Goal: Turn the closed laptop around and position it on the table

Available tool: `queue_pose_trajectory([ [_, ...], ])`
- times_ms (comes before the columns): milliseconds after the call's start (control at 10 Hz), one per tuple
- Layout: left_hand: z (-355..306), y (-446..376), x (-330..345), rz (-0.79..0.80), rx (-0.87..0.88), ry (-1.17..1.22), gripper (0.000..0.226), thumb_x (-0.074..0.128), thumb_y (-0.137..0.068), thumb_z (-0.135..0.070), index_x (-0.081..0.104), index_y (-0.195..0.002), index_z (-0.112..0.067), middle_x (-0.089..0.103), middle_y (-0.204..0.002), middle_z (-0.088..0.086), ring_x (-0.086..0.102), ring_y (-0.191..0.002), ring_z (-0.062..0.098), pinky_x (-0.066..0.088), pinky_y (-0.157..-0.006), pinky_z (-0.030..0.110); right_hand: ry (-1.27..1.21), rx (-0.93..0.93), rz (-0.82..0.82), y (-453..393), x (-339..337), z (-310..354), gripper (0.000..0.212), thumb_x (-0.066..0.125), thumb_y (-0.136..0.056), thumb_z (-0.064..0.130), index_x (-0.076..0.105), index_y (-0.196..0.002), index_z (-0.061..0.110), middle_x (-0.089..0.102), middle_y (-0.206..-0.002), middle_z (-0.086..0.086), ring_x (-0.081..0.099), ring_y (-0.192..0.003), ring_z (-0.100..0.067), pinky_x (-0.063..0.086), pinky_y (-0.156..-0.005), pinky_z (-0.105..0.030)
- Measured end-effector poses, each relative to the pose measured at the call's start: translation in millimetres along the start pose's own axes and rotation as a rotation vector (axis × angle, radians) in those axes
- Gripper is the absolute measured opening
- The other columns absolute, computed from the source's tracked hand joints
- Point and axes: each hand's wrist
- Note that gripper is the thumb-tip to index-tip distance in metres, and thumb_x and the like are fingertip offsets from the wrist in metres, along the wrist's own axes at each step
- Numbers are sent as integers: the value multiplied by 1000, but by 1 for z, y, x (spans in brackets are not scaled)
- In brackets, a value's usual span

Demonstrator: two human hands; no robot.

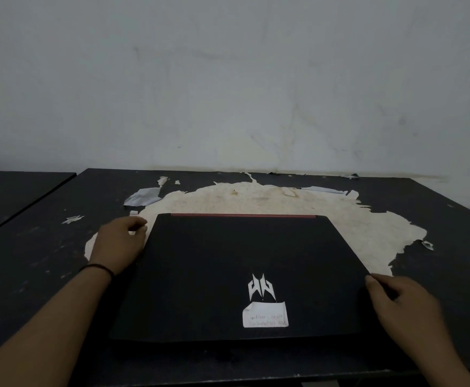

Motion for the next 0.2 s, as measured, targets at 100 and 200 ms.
queue_pose_trajectory([
  [100, 6, 1, 5, 58, -4, -20, 25, 55, -88, -16, 69, -108, -13, 70, -114, 11, 61, -106, 28, 42, -93, 34, 119, 1, 103, -11, -6, 7, 27, 54, -89, 33, 75, -88, 16, 68, -82, -5, 54, -71, -15, 42, -66, -32],
  [200, 10, -1, 10, 93, 49, -90, 27, 53, -89, -15, 69, -111, -13, 69, -115, 11, 61, -107, 29, 41, -92, 34, 194, -19, 77, -27, -13, 18, 41, 53, -87, 41, 68, -112, 14, 69, -106, -7, 62, -97, -24, 47, -82, -37],
])
Point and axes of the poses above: each hand's wrist, its own y-axis away from the middle knuckle, its own x-axis out of the palm, z = x × y
